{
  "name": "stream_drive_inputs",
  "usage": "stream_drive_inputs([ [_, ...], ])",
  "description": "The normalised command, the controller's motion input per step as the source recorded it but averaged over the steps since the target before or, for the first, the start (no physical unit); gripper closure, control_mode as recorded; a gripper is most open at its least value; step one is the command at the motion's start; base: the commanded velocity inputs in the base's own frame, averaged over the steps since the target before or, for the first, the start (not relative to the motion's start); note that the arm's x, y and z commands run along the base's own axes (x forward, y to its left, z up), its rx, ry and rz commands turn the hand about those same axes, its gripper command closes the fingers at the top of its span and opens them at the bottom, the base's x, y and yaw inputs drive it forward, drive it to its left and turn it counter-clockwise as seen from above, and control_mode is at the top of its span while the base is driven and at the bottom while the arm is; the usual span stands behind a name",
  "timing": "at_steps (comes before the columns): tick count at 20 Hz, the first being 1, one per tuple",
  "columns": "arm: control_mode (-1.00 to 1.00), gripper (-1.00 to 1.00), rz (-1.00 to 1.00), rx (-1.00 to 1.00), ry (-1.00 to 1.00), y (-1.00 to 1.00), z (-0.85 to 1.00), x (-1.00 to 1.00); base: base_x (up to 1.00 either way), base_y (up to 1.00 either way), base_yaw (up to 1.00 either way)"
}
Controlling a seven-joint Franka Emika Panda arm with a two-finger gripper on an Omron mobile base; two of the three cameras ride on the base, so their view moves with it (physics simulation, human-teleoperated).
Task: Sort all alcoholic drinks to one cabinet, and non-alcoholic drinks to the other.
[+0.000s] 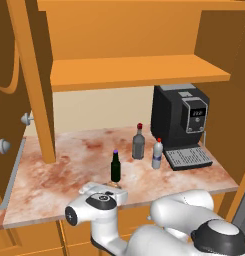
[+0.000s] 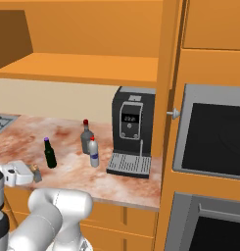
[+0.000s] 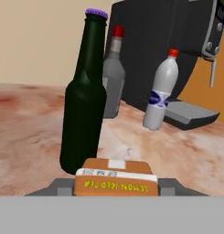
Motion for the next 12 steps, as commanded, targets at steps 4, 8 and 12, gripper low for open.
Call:
stream_drive_inputs([
  [4, -1.0, 1.0, 0.01, 0.0, 0.0, -0.04, 0.0, 0.0, 0.0, 0.0, 0.0],
  [8, -1.0, 1.0, 0.04, 0.0, 0.0, -0.11, 0.16, -0.07, 0.0, 0.0, 0.0],
  [12, -1.0, 1.0, 0.08, 0.0, 0.0, -0.13, 0.57, -0.24, 0.0, 0.0, 0.0],
])
